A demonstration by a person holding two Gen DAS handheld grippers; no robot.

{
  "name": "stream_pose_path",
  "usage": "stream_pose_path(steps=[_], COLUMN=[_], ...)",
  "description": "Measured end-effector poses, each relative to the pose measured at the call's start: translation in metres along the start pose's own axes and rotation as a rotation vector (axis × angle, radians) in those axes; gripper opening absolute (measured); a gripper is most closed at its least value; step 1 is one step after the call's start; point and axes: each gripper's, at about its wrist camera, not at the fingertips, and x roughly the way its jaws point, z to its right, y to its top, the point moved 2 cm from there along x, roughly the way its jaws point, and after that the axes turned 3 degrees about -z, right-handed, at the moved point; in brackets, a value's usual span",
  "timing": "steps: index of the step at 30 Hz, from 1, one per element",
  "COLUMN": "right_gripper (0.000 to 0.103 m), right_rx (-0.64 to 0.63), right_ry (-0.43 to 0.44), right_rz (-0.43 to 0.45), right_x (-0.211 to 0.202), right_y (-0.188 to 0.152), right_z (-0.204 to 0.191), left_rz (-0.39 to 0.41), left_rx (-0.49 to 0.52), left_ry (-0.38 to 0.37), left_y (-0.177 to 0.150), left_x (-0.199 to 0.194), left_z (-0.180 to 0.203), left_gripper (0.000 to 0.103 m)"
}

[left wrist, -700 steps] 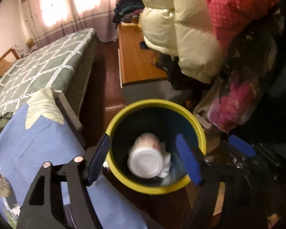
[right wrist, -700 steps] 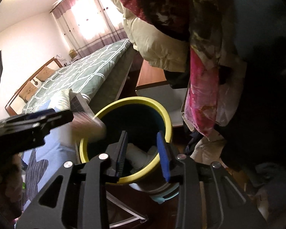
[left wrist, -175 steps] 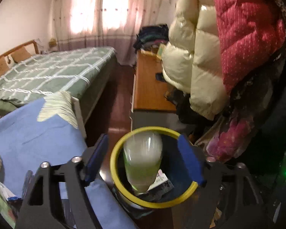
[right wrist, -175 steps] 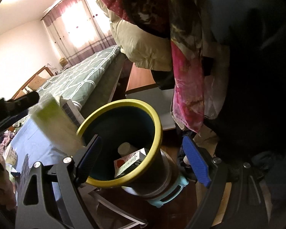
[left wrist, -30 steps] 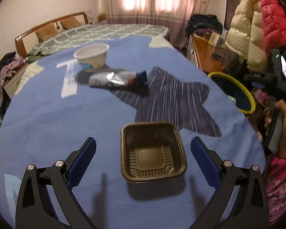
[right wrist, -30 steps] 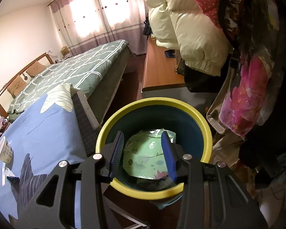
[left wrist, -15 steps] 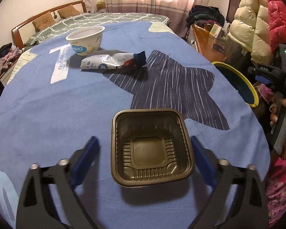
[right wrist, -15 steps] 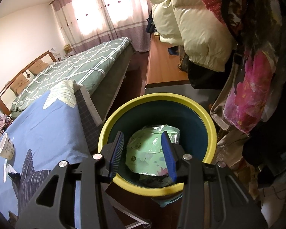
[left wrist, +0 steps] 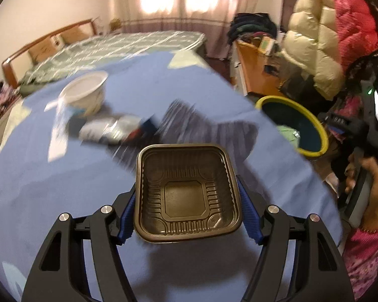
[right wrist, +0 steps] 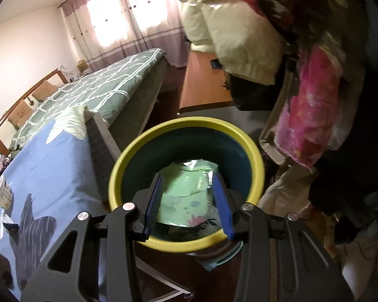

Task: Collect trash
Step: 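Carry the brown tray over the bin and open the left gripper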

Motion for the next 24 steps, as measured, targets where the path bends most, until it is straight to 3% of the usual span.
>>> stream_pose_path(steps=[11, 17, 24], right_gripper=[0.039, 0.042, 0.043], right_rx=[0.038, 0.028, 0.031], right_ry=[-0.058, -0.080, -0.081], right_rz=[0.008, 0.022, 0.008], right_x=[-0.006, -0.014, -0.011], right_y=[0.000, -0.002, -0.003], right_z=[0.048, 0.062, 0.073], left_rz=[0.049, 0.007, -0.076], left_rx=[0.205, 0.253, 0.264], left_ry=[-0.163, -0.239, -0.255], left_y=[0.084, 0.114, 0.127], left_x=[0.027, 0.062, 0.112], left_z=[0.111, 0.169, 0.208], left_gripper=[0.068, 0.069, 0.069])
